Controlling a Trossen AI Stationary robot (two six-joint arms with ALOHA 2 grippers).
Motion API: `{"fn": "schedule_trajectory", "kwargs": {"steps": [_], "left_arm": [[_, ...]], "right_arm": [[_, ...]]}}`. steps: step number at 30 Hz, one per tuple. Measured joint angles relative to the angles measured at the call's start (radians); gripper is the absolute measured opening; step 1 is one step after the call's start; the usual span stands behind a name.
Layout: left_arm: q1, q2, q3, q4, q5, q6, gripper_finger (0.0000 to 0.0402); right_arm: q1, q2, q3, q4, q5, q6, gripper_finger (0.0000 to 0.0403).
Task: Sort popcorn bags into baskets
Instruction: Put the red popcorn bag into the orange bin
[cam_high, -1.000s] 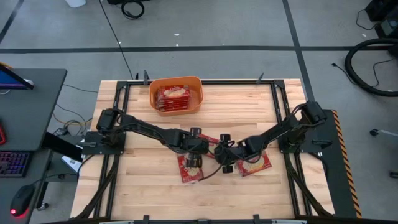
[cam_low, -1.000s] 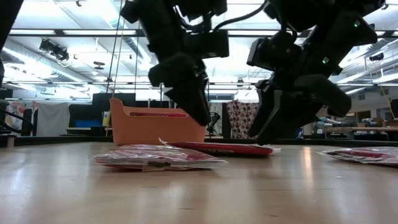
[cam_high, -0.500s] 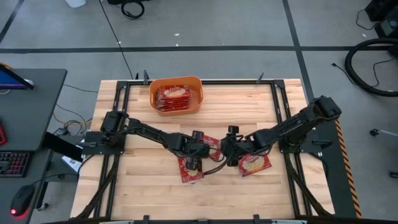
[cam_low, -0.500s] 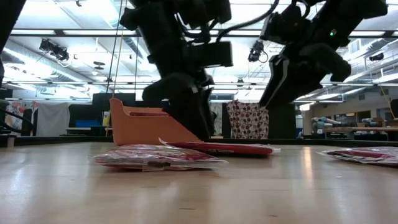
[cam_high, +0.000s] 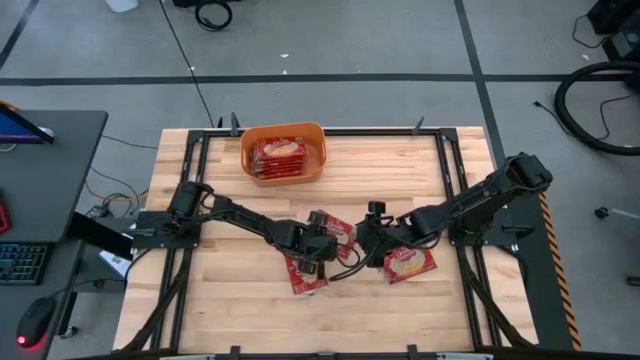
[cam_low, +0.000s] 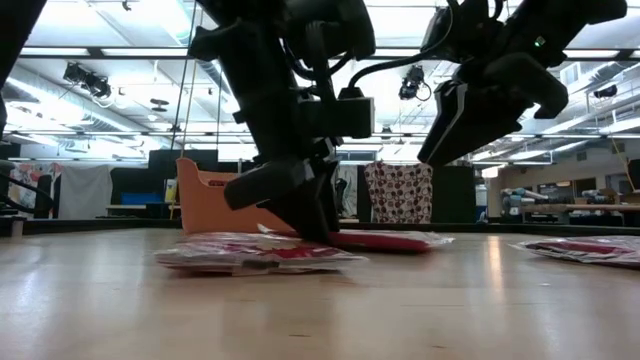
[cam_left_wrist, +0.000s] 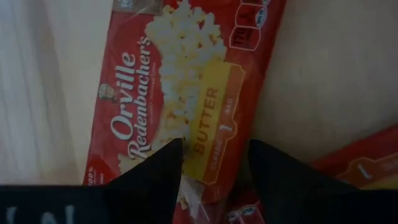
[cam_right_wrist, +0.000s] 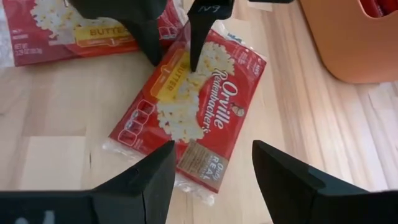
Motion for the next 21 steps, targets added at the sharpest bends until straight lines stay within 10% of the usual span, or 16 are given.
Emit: {"fn": "schedule_trajectory", "kwargs": {"steps": [12,21], "left_arm": [[0.005,0.007,0.000,0.000,0.012,0.009,0.0017],[0.067,-0.065,0.007,-0.061,0.183,-0.132,0.0006]], "right_arm": [[0.031,0.000,0.000,0.013,-0.004,0.000,0.0216],[0.061,-0.003,0.000,0.049,0.000,-0.007,0.0216]]}}
